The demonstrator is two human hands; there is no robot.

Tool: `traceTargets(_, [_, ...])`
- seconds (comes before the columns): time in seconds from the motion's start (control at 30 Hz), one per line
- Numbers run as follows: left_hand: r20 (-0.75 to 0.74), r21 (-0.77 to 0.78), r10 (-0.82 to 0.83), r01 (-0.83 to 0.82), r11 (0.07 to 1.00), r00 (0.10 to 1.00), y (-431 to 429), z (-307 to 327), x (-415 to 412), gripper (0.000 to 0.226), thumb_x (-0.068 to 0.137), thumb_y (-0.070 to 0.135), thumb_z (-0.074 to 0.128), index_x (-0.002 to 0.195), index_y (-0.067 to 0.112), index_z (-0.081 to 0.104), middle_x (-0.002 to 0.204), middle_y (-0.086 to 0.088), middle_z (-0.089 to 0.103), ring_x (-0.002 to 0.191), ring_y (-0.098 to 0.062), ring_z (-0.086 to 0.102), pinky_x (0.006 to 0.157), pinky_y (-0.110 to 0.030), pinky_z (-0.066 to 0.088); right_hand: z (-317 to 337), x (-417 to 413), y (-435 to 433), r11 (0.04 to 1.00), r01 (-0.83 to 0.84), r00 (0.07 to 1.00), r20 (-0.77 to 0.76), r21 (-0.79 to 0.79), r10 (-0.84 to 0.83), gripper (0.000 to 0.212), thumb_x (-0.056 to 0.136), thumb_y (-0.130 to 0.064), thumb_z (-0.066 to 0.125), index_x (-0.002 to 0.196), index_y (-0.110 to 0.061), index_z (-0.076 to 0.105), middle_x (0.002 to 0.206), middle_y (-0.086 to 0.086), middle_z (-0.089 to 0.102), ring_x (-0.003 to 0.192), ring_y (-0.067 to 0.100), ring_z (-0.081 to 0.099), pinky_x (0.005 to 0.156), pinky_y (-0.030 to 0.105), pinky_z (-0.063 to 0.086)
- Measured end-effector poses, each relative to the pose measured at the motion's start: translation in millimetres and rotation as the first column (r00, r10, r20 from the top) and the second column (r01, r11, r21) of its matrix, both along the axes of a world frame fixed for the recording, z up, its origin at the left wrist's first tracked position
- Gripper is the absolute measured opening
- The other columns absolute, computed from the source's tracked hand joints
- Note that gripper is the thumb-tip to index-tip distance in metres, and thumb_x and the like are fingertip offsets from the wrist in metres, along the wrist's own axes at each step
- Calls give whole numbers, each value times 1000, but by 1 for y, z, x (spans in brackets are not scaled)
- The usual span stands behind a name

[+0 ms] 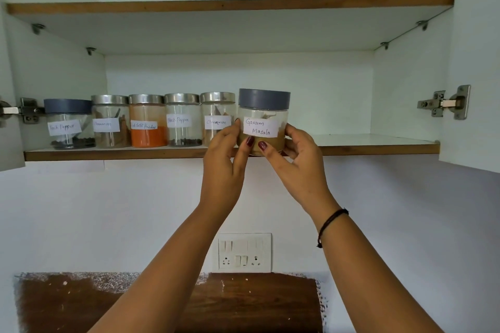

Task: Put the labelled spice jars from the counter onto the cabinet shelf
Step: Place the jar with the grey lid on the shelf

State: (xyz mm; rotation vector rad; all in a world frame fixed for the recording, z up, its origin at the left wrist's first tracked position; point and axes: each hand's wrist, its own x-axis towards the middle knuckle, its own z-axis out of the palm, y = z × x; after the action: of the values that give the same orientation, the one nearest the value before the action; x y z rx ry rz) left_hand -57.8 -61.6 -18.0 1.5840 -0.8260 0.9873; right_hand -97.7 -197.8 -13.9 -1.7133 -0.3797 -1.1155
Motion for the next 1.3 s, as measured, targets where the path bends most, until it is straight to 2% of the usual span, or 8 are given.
traceTargets(0.1, [18, 3, 24, -24, 1000, 1000, -4, 4, 12, 44, 102, 31, 48, 143, 15, 50, 132, 1, 59, 119, -7, 54, 90, -3, 43, 8, 7, -3, 999, 30, 1000, 5, -26, -30, 55, 85, -36, 72, 135, -24, 52, 134, -2, 57, 119, 15, 57, 95, 25, 53])
traceTargets(0.17, [12, -1, 32, -32, 999, 999, -6, 5, 18, 44, 102, 31, 48, 143, 15, 50, 132, 1, 59, 120, -6, 53, 92, -5, 44, 14, 11, -5, 994, 86, 996, 1, -71, -86, 55, 85, -35, 72, 135, -23, 52, 134, -3, 56, 116, 7, 52, 88, 10, 47])
traceTargets(0.3, [19, 0, 44, -44, 999, 999, -8, 2, 31, 42, 101, 33, 45, 138, 15, 55, 126, -2, 62, 116, -11, 56, 97, -24, 51, 18, 22, -10, 971, 157, 987, -12, -182, -162, 52, 85, -39, 70, 132, -22, 54, 131, -2, 57, 110, 3, 49, 77, 1, 38])
traceTargets(0.47, [25, 46, 144, -145, 988, 989, -11, 1, 40, 42, 103, 31, 46, 139, 13, 53, 127, -4, 61, 116, -11, 54, 95, -18, 47, 16, 35, -16, 963, 174, 982, -33, -206, -185, 52, 86, -42, 69, 131, -20, 54, 131, -1, 57, 111, 6, 52, 75, 4, 42])
traceTargets(0.77, [42, 91, 320, -323, 942, 946, -14, 5, 40, 42, 101, 38, 48, 130, 12, 62, 119, -5, 69, 107, -18, 62, 88, -30, 53, 17, 45, -23, 926, 252, 960, -44, -281, -275, 56, 88, -51, 63, 132, -18, 54, 132, 1, 58, 109, 12, 59, 74, 5, 42])
traceTargets(0.93, [32, 124, 369, -370, 920, 929, -15, 8, 39, 40, 100, 43, 50, 122, 14, 66, 109, -4, 70, 97, -16, 64, 78, -22, 51, 18, 46, -26, 926, 280, 948, -80, -254, -308, 52, 86, -49, 67, 123, -16, 54, 123, 3, 62, 94, 11, 62, 69, 8, 45])
traceTargets(1.1, [53, 143, 380, -383, 913, 924, -9, 13, 40, 33, 99, 37, 55, 119, 14, 67, 103, -5, 71, 90, -14, 61, 72, -21, 43, 21, 47, -27, 911, 327, 932, -75, -250, -355, 42, 84, -46, 71, 110, -14, 57, 108, 4, 66, 91, 16, 65, 73, 23, 55])
traceTargets(1.3, [68, 137, 381, -386, 912, 922, -10, 12, 37, 29, 97, 30, 60, 118, 12, 68, 106, -6, 72, 93, -16, 63, 75, -19, 41, 23, 49, -25, 905, 344, 924, -84, -249, -374, 45, 86, -43, 71, 117, -12, 62, 110, 5, 67, 91, 14, 64, 75, 22, 52])
